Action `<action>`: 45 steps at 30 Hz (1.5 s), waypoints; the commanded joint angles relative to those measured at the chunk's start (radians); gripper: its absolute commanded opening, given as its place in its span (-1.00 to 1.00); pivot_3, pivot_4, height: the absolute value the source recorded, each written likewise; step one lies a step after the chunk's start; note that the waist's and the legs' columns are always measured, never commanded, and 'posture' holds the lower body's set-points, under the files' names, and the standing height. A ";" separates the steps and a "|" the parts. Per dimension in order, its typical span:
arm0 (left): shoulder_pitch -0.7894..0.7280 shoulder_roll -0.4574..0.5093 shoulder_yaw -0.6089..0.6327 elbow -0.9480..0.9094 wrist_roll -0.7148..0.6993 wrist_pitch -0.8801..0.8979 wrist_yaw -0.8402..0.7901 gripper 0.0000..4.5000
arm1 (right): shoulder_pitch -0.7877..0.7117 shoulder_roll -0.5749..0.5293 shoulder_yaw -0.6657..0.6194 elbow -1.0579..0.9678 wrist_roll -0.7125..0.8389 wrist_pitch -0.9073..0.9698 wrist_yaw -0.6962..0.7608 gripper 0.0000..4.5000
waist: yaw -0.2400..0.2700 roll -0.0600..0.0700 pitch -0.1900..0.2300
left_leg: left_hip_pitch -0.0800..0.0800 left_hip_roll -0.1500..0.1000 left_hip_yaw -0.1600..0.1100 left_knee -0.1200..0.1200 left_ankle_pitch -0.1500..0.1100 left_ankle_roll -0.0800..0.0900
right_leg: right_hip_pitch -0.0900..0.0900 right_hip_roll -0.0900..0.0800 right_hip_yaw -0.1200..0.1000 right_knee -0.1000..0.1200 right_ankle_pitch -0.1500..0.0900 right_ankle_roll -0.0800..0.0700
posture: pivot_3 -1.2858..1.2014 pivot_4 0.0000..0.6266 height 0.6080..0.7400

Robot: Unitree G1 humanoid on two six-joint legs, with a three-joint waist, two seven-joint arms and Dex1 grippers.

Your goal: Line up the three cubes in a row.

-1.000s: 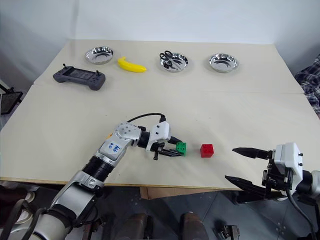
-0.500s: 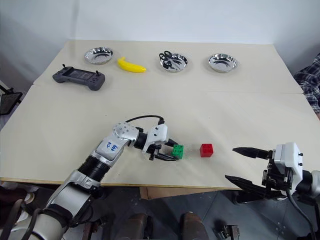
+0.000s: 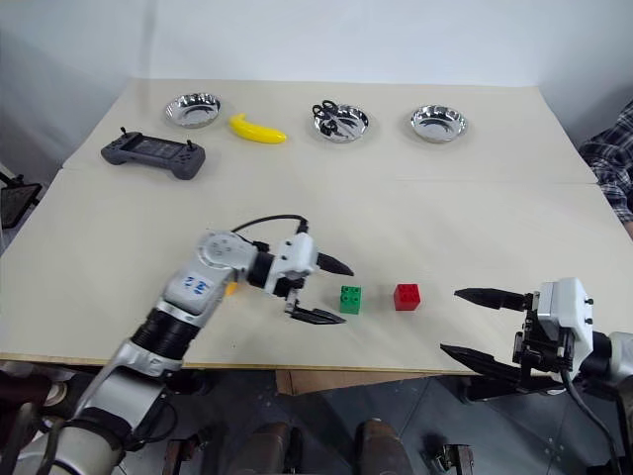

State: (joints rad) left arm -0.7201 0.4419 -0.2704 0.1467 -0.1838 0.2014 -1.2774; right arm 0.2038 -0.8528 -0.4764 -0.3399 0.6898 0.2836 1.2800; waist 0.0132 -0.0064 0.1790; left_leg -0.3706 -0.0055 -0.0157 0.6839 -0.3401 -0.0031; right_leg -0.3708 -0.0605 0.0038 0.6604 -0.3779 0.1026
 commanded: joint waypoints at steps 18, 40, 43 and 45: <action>0.873 0.356 0.991 -0.090 -0.261 -0.094 0.109 0.99 | -0.259 -0.019 0.168 0.054 -0.003 -0.027 0.091 1.00 | -0.022 0.000 0.000 | 0.000 0.000 -0.001 -0.004 -0.002 0.002 | 0.000 -0.003 -0.001 -0.004 0.000 0.000 | 0.03 -0.52 1.00; 0.846 0.081 0.567 -0.530 -0.142 0.219 0.677 0.99 | -0.296 -0.016 0.232 0.053 -0.020 -0.034 0.112 1.00 | -0.015 0.001 0.000 | 0.002 0.000 -0.004 -0.005 -0.005 0.006 | 0.009 -0.005 -0.005 -0.015 0.001 0.001 | 0.03 -0.52 1.00; 0.757 0.039 0.496 -0.494 -0.112 0.246 0.745 0.99 | -0.283 -0.009 0.234 0.027 -0.012 -0.018 0.093 1.00 | -0.017 0.001 0.000 | 0.002 0.000 -0.003 -0.004 -0.005 0.006 | 0.008 -0.003 -0.004 -0.014 0.001 0.001 | 0.03 -0.52 1.00; 0.717 0.025 0.444 -0.474 -0.081 0.256 0.770 0.99 | -0.276 -0.005 0.234 0.011 -0.006 -0.008 0.081 1.00 | -0.014 0.001 0.000 | 0.002 0.000 -0.003 -0.003 -0.005 0.005 | 0.008 -0.003 -0.005 -0.013 0.001 0.001 | 0.03 -0.52 1.00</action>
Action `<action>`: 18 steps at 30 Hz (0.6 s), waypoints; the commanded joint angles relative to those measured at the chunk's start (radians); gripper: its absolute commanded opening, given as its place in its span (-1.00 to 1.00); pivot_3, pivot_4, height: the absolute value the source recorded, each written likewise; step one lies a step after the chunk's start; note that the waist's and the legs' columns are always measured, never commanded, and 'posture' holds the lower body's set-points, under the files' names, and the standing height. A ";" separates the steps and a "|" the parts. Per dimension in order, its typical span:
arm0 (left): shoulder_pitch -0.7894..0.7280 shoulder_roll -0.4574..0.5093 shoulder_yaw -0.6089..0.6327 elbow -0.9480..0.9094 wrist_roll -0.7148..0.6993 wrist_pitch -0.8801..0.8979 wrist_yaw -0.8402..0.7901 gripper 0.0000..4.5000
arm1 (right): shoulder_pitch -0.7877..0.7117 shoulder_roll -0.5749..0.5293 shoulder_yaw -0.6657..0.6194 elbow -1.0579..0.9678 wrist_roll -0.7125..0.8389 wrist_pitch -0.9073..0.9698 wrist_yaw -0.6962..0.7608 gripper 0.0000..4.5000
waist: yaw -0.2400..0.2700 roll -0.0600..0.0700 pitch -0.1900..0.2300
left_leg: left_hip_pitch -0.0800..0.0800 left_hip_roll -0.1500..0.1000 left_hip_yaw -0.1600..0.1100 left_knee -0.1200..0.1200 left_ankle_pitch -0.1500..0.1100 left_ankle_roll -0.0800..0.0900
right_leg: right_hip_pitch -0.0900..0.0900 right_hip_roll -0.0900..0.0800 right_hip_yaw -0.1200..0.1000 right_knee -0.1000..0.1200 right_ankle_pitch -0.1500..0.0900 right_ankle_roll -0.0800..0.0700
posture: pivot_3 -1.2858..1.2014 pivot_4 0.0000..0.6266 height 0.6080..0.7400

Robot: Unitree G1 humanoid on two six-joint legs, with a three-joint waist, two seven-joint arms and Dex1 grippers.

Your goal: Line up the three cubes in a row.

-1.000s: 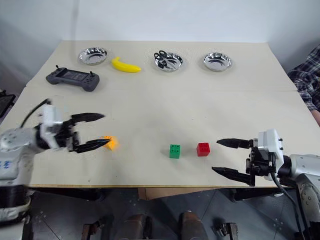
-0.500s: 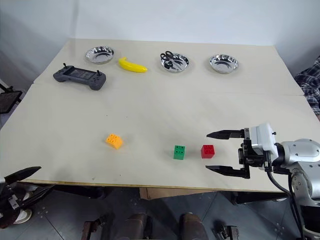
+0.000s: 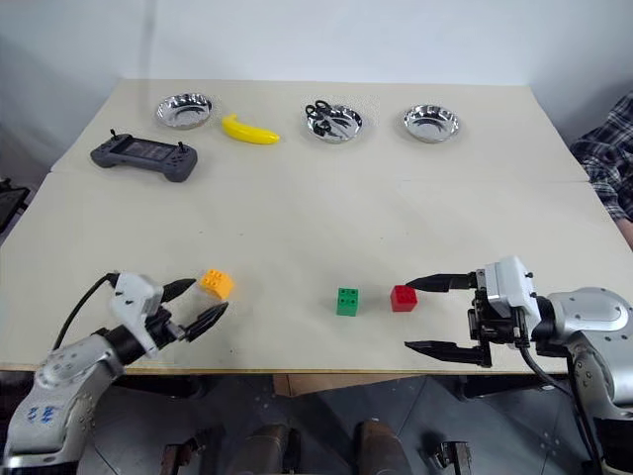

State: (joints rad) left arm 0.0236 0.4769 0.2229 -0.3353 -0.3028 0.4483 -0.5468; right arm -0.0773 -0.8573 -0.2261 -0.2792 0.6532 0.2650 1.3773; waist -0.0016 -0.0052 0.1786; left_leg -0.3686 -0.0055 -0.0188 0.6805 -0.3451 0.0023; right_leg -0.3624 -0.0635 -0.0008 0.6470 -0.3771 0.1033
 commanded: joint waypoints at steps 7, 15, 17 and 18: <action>-0.018 -0.006 -0.047 -0.015 0.033 0.073 0.080 0.71 | 0.037 0.002 -0.030 -0.071 0.035 0.015 -0.043 1.00 | 0.000 0.000 0.000 | 0.000 0.000 0.000 0.000 0.000 0.000 | 0.000 0.000 0.000 -0.001 0.000 0.001 | 0.03 -0.52 1.00; -0.034 -0.004 -0.023 -0.005 0.004 -0.003 0.043 -0.36 | 0.091 0.013 -0.032 -0.050 0.010 -0.017 -0.053 1.00 | 0.008 0.000 0.000 | 0.000 0.000 0.000 0.000 0.000 0.000 | 0.001 0.000 0.000 -0.002 0.000 0.001 | 0.03 -0.52 1.00; -0.053 -0.001 -0.026 0.011 -0.020 -0.027 0.001 -0.36 | 0.112 0.010 -0.043 -0.037 0.001 -0.032 -0.050 1.00 | 0.012 0.000 0.000 | 0.000 0.000 0.000 0.001 0.000 0.000 | 0.001 0.000 0.000 -0.002 0.000 0.001 | 0.03 -0.52 1.00; -0.061 0.002 -0.024 0.021 -0.033 -0.034 -0.017 -0.36 | 0.120 0.008 -0.047 -0.033 -0.003 -0.038 -0.049 1.00 | 0.013 0.000 0.000 | 0.000 0.000 0.000 0.001 0.000 0.000 | 0.001 0.000 0.000 -0.003 0.000 0.001 | 0.03 -0.52 1.00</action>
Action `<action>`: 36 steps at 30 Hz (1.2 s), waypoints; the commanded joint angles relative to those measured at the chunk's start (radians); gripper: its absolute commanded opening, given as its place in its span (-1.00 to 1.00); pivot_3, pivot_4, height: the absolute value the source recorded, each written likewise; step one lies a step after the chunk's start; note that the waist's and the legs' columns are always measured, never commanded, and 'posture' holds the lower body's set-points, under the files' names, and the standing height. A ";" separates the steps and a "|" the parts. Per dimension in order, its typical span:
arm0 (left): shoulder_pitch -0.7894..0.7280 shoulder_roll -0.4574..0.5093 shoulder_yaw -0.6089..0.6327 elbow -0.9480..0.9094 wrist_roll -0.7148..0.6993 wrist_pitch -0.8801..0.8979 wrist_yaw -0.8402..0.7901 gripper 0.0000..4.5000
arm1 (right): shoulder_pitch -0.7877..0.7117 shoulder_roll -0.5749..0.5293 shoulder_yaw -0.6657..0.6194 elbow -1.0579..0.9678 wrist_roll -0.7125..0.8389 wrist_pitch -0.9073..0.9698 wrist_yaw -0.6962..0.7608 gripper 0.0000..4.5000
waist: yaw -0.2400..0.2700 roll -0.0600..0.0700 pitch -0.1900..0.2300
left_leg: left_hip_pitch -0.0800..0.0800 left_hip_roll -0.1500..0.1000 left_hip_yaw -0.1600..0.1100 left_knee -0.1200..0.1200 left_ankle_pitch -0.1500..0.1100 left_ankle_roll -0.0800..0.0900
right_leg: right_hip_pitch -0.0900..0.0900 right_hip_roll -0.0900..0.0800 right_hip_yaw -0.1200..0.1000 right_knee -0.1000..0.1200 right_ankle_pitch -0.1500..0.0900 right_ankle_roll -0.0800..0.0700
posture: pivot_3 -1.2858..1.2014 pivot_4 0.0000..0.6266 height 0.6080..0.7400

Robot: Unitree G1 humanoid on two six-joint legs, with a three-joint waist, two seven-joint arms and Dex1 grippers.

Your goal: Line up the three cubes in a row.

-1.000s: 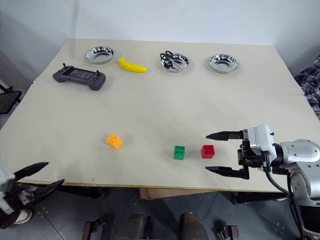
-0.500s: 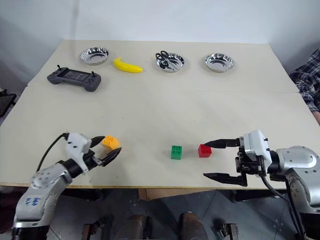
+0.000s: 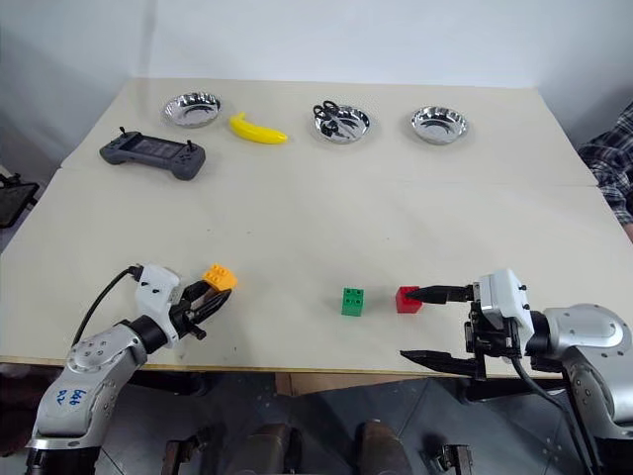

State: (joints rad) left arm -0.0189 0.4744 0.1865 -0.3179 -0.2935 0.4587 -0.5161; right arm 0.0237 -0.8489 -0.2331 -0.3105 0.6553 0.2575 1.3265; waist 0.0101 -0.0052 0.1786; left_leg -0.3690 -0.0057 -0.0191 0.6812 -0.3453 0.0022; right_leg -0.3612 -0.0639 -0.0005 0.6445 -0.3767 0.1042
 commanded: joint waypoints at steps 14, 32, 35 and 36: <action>-0.436 0.162 -0.395 0.371 0.060 -0.331 -0.702 -0.36 | 0.210 -0.031 -0.246 0.013 -0.012 -0.050 0.009 1.00 | 0.012 0.002 -0.001 | 0.000 0.000 0.000 -0.001 0.000 0.000 | 0.000 0.001 -0.001 -0.001 0.000 0.000 | 0.03 -0.52 1.00; -0.641 -0.016 -0.467 0.768 0.211 -0.509 -0.680 -0.36 | 0.304 0.004 -0.294 -0.098 0.020 -0.029 -0.068 1.00 | 0.016 0.002 -0.001 | 0.000 -0.001 0.001 0.003 0.001 0.002 | 0.001 0.001 0.002 0.001 0.002 0.004 | 0.03 -0.52 1.00; -0.621 0.005 -0.468 0.749 0.198 -0.507 -0.718 -0.36 | 0.302 0.005 -0.287 -0.097 0.020 -0.029 -0.071 1.00 | 0.015 0.002 -0.001 | 0.000 -0.001 0.001 0.003 0.001 0.002 | 0.001 0.001 0.002 0.001 0.003 0.004 | 0.03 -0.52 1.00; -0.613 0.011 -0.467 0.740 0.194 -0.506 -0.726 -0.36 | 0.301 0.005 -0.283 -0.096 0.019 -0.031 -0.070 1.00 | 0.015 0.002 -0.001 | 0.000 -0.001 0.001 0.003 0.001 0.002 | 0.001 0.001 0.002 0.001 0.003 0.004 | 0.03 -0.52 1.00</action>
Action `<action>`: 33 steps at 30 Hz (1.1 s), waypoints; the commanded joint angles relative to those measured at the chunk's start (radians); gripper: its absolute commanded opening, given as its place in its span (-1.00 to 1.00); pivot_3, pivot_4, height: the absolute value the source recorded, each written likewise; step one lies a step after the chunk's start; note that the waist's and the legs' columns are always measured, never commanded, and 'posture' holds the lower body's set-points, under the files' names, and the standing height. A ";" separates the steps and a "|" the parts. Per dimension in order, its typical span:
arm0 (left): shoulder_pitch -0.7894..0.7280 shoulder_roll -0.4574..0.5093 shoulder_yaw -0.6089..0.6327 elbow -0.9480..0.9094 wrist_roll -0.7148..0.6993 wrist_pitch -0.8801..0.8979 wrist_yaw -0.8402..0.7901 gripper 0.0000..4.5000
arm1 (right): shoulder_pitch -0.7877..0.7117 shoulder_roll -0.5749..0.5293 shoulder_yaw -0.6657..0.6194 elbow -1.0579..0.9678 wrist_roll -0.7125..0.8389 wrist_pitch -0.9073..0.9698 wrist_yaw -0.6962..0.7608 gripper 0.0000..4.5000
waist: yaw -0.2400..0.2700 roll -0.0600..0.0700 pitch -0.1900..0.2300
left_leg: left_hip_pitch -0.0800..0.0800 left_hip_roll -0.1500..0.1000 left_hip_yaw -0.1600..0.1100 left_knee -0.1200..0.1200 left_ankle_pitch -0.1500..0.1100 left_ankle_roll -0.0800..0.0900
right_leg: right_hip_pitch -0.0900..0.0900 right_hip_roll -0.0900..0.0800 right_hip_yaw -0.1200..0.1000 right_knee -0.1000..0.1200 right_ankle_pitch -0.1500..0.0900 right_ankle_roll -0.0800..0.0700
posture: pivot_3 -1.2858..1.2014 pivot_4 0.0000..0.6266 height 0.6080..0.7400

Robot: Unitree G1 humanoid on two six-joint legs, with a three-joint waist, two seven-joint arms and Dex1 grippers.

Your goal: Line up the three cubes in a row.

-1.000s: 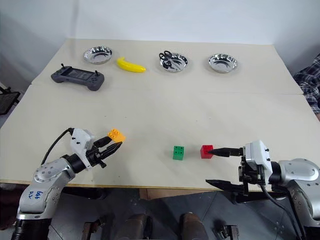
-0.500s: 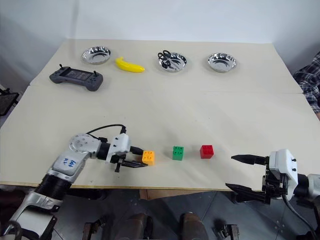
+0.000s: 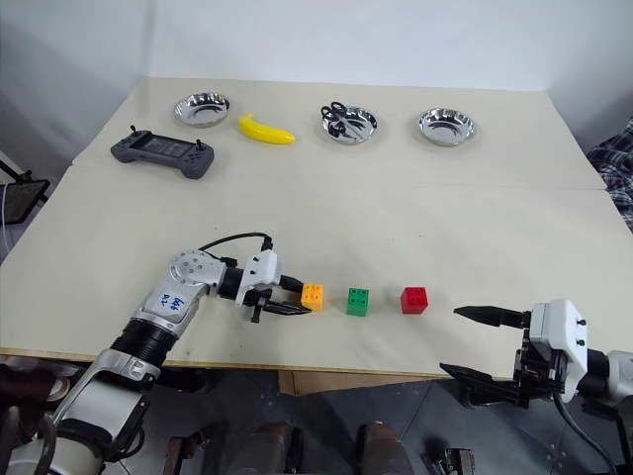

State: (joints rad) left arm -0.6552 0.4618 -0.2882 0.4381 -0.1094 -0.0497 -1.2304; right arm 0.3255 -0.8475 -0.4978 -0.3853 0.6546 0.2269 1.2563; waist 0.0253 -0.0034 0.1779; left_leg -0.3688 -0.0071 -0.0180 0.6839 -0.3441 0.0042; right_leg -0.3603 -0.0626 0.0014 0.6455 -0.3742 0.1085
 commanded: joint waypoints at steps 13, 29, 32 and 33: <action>0.105 0.100 0.126 -0.130 -0.089 0.032 -0.050 0.99 | -0.032 0.002 0.019 0.006 0.010 -0.006 0.012 1.00 | -0.009 0.000 0.000 | 0.000 0.000 0.000 0.000 0.000 0.000 | -0.001 0.000 0.000 0.000 0.000 0.000 | 0.03 -0.52 1.00; 0.576 0.288 0.632 -0.470 -0.336 0.162 0.154 0.99 | -0.071 0.090 -0.026 0.131 0.001 -0.053 -0.060 1.00 | -0.026 0.000 0.000 | 0.000 0.001 -0.001 -0.002 0.000 0.000 | -0.001 -0.002 0.000 -0.001 0.000 0.000 | 0.03 -0.52 1.00; 0.639 0.288 0.667 -0.542 -0.385 0.189 0.150 0.99 | -0.068 0.079 -0.016 0.139 -0.011 -0.075 -0.036 1.00 | -0.026 0.000 0.000 | 0.000 0.001 0.000 -0.003 0.000 0.000 | 0.000 -0.002 0.000 -0.002 0.000 -0.001 | 0.03 -0.52 1.00; 0.648 0.294 0.668 -0.548 -0.386 0.182 0.142 0.99 | -0.070 0.074 -0.010 0.142 -0.015 -0.079 -0.026 1.00 | -0.026 0.001 0.000 | 0.000 0.001 0.000 -0.004 0.000 0.000 | 0.000 -0.002 0.000 -0.002 0.000 -0.001 | 0.03 -0.52 1.00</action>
State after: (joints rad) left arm -0.0166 0.7463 0.3485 -0.0672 -0.4684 0.1320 -1.0858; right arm 0.2545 -0.7615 -0.4874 -0.2385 0.6379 0.1724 1.2154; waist -0.0011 -0.0029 0.1779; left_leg -0.3686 -0.0064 -0.0184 0.6804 -0.3446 0.0043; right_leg -0.3608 -0.0649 0.0016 0.6435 -0.3741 0.1075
